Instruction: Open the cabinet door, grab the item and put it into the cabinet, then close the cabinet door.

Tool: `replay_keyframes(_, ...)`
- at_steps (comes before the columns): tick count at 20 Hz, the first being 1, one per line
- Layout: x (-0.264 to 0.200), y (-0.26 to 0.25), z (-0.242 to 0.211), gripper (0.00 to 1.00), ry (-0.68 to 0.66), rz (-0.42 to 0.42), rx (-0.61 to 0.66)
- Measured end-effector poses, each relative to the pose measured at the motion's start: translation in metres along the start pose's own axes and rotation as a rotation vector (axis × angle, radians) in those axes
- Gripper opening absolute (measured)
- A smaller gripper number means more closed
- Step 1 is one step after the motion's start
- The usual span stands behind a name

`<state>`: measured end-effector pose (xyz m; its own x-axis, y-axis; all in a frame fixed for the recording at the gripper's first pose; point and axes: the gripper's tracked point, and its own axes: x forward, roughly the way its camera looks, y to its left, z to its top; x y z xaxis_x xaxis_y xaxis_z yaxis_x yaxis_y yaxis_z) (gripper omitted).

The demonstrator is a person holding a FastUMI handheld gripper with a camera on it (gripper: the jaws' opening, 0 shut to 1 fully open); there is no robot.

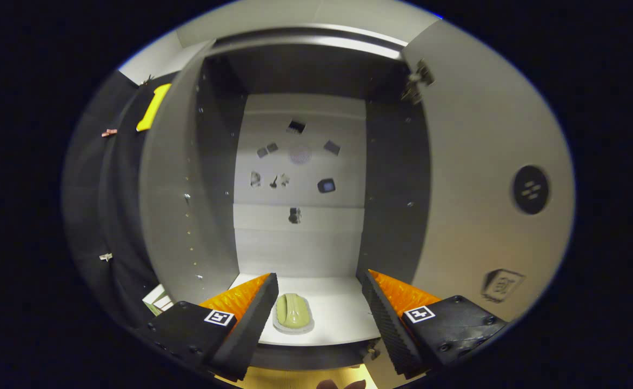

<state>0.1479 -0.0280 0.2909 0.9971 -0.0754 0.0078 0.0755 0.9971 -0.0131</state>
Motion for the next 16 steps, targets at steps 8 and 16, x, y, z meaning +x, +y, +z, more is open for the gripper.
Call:
replay_keyframes(8,-0.123,-0.038,0.026,0.98,-0.091,0.008,-0.011)
replay_keyframes(16,-0.225,-0.099,0.014,0.97,-0.051,-0.005,0.023)
